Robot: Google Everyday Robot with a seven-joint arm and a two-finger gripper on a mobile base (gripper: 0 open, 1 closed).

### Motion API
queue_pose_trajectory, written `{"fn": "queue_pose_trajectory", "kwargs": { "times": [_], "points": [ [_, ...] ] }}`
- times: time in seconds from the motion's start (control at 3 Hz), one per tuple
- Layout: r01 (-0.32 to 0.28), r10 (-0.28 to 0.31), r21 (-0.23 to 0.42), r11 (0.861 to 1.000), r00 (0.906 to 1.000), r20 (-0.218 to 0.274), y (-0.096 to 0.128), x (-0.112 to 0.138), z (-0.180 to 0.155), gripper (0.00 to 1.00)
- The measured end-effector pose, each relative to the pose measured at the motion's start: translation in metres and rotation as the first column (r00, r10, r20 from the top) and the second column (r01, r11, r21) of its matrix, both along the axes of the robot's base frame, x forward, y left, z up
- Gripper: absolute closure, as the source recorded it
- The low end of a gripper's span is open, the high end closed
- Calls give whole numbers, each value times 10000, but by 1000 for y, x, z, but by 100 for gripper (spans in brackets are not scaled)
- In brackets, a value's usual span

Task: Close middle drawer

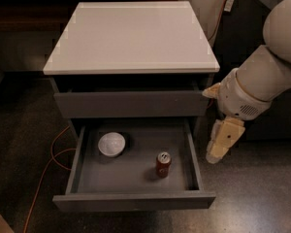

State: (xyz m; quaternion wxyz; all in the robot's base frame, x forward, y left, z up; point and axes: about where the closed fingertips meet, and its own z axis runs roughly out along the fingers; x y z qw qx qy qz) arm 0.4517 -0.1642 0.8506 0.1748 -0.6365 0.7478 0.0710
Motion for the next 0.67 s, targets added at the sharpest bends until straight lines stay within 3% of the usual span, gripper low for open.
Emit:
{"fn": "queue_pose_trajectory", "kwargs": {
  "times": [0.33,0.67],
  "points": [
    [-410,407,-210,9989,9990,-172,10,-4,-24,0],
    [-456,453,-137,9989,9988,-201,11,-5,-24,0]
  ]
}}
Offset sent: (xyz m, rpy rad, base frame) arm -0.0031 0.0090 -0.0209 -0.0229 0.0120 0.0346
